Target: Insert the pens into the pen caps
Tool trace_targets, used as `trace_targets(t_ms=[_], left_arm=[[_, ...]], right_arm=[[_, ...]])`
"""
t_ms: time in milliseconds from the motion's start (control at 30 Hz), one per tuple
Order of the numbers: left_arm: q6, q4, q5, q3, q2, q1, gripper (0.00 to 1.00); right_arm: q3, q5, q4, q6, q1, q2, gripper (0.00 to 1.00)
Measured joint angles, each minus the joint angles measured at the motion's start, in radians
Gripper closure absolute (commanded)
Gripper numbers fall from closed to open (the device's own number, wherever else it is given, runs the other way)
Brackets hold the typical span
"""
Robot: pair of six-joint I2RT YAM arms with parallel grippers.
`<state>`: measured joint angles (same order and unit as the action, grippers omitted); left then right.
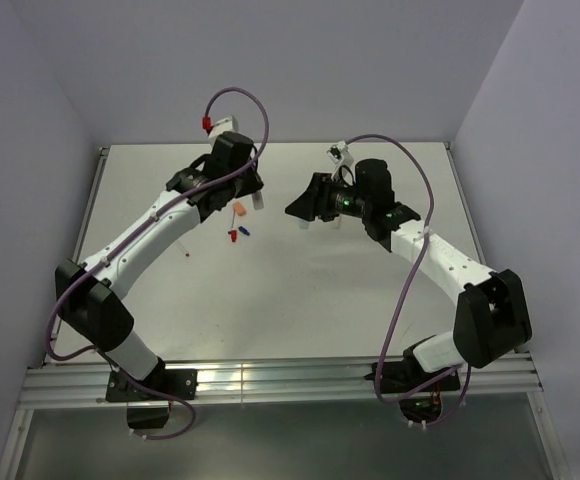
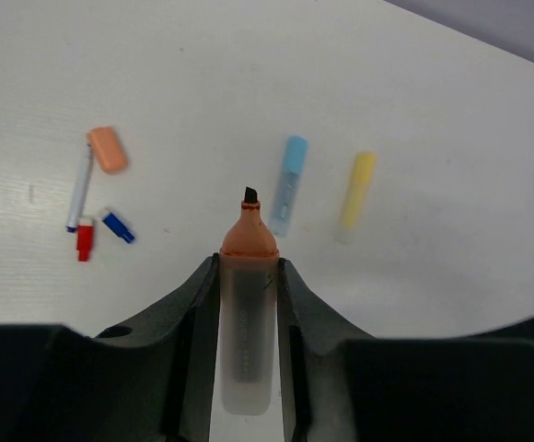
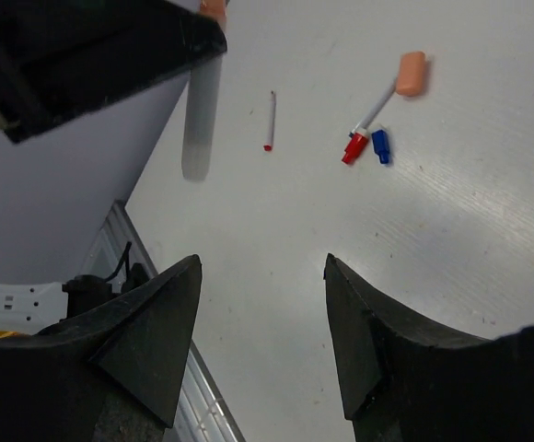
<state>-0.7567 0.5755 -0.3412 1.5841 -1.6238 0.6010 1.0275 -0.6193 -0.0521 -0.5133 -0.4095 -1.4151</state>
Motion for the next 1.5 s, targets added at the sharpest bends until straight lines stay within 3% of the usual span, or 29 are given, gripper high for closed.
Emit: trace_targets(t_ms=[400, 1033, 1133, 1233, 1333, 1367, 1500], left_arm=[[-0.052, 0.022, -0.050, 0.029, 0.010, 0.166, 1.00], [-0.100, -0.010, -0.107, 0.028, 0.010, 0.220, 1.00], [-0.111, -0.030, -0.120, 0.016, 0.010, 0.225, 1.00], [-0.125, -0.048, -0.126, -0.002, 0.010, 0.228, 1.00], [-0.132, -0.062, -0.129, -0.016, 0.011, 0.229, 1.00], [-0.132, -0.068, -0.130, -0.022, 0.013, 0.229, 0.99], [-0.132, -0.084, -0.137, -0.040, 0.021, 0.231, 0.75]], right_arm=[[-0.001, 0.019, -0.096, -0.077, -0.042, 0.000, 0.39], [-0.001, 0.107, -0.119, -0.141, -0.083, -0.009, 0.55], [-0.001, 0.110, -0.121, -0.151, -0.083, -0.012, 0.61], [-0.001, 0.109, -0.123, -0.160, -0.085, -0.017, 0.76], [-0.001, 0.112, -0.118, -0.166, -0.087, -0.019, 1.00], [-0.001, 0.114, -0.116, -0.170, -0.087, -0.019, 1.00], [-0.001, 0.119, -0.104, -0.169, -0.089, -0.019, 1.00]])
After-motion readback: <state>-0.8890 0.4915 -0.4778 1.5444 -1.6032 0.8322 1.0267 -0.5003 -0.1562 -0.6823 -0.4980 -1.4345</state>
